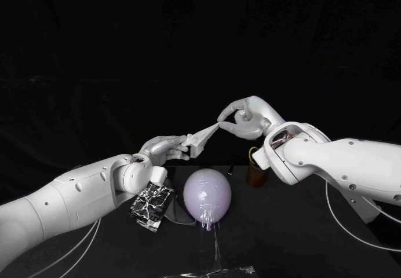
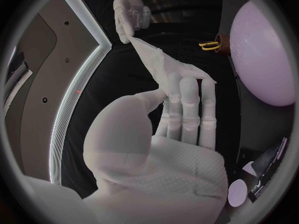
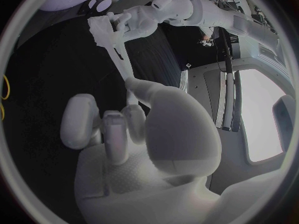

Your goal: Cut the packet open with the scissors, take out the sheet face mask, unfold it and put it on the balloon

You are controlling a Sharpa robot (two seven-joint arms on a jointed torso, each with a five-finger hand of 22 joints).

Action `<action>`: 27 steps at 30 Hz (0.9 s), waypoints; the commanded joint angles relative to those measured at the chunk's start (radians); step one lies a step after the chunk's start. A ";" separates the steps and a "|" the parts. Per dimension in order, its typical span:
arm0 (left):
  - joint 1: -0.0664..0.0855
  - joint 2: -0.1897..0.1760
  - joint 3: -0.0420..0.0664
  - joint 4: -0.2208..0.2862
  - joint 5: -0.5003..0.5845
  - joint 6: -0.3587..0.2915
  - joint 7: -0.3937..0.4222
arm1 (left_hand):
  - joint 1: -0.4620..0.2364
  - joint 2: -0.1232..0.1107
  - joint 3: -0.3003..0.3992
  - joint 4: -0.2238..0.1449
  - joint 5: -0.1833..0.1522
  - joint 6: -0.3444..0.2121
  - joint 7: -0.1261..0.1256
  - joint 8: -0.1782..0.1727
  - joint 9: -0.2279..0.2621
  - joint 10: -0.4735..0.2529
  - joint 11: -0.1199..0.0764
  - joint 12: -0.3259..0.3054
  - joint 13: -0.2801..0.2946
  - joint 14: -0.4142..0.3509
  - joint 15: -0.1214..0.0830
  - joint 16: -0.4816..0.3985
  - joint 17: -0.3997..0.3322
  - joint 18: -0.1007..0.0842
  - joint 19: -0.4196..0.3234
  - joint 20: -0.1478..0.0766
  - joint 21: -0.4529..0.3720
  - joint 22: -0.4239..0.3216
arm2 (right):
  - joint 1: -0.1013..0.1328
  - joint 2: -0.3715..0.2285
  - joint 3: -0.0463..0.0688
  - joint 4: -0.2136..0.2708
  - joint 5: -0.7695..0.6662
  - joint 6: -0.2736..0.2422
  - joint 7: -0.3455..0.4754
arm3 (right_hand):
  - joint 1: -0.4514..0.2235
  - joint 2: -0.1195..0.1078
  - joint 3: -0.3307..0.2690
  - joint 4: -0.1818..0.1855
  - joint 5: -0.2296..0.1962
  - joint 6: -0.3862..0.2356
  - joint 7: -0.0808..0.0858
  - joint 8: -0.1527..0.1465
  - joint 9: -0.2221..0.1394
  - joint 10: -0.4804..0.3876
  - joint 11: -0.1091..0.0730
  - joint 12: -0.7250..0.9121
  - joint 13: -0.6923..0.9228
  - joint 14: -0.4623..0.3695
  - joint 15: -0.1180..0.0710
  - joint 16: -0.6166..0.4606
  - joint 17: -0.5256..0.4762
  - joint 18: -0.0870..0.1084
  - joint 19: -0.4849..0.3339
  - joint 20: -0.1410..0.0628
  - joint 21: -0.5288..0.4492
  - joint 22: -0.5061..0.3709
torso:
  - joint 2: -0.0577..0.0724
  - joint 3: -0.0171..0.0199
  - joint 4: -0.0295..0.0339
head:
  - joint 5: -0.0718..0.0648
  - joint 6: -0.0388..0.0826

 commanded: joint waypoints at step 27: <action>0.001 -0.007 0.001 0.023 -0.102 0.002 -0.078 | -0.085 -0.025 0.025 -0.017 0.004 -0.003 -0.004 -0.049 0.004 -0.106 -0.004 0.286 0.120 -0.016 0.000 0.176 -0.001 0.015 0.000 -0.018 0.058 0.030 | 0.000 0.007 0.002 -0.001 0.010 -0.007 0.031 | -0.004 0.008 0.002 -0.004 0.007 0.005 0.000 0.002 0.001 0.007 0.000 -0.003 0.087 0.106 -0.002 0.005 0.263 -0.004 0.005 -0.004 -0.004 0.168 | 0.000 0.0007 -0.0017 | 0.002 -0.002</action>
